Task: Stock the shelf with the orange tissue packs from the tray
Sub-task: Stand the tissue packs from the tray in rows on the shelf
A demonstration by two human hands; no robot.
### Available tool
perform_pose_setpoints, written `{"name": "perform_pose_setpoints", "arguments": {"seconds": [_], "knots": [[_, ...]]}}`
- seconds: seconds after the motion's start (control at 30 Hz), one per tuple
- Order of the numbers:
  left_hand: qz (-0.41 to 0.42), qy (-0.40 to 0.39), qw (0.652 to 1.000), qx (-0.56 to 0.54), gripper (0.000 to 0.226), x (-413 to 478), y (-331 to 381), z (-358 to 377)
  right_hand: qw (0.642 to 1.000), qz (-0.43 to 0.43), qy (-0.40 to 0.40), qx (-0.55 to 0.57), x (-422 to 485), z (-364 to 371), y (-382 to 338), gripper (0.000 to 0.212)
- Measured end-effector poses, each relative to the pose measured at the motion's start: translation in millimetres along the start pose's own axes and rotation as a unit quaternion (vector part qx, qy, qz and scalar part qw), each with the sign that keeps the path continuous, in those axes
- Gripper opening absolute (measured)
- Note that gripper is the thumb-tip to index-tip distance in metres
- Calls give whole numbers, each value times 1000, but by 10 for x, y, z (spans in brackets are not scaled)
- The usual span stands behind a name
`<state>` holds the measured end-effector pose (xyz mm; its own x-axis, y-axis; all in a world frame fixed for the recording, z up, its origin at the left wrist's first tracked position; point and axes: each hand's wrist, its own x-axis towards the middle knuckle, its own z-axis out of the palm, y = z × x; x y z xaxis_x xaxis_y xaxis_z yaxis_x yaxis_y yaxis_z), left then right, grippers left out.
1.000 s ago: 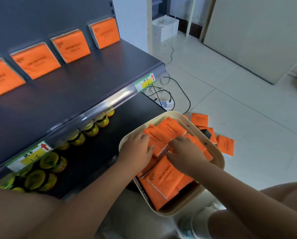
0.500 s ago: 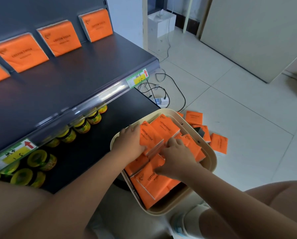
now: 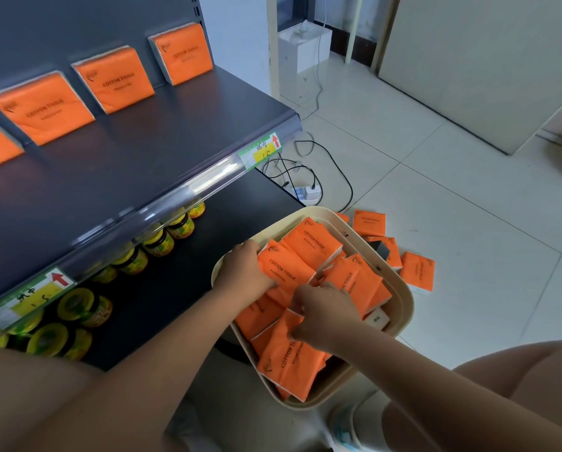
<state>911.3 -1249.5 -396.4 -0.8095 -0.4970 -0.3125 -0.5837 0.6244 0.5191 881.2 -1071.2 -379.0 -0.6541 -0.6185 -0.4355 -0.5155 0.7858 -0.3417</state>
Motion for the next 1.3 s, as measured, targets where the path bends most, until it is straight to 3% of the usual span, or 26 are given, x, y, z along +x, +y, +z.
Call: {"name": "perform_pose_setpoints", "arguments": {"seconds": [0.13, 0.3, 0.43, 0.67, 0.8, 0.97, 1.3], "knots": [[-27, 4, 998, -63, 50, -1, -9, -66, 995, 1, -54, 87, 4, -101, -13, 60], [-68, -33, 988, -138, 77, 24, 5, -157, 980, -7, -82, 183, 37, -347, 75, 44], [-76, -55, 978, -184, 47, 35, -19, -265, 958, 20, -70, 276, 75, -516, 203, 39], [-80, 5, 946, -313, 39, 7, 4, -518, 871, 28, 5, 490, 166, -738, 332, 27], [-58, 17, 933, -355, 28, -86, 23, -731, 798, 11, 37, 601, 176, -849, 276, 28], [-25, 55, 915, -400, 29, -243, -56, -1099, 745, -11, 83, 662, 182, -996, 49, 29], [-11, 185, 872, -453, 32, -811, -642, -1959, 722, -129, 71, 677, 226, -1324, -1023, 34]]}}
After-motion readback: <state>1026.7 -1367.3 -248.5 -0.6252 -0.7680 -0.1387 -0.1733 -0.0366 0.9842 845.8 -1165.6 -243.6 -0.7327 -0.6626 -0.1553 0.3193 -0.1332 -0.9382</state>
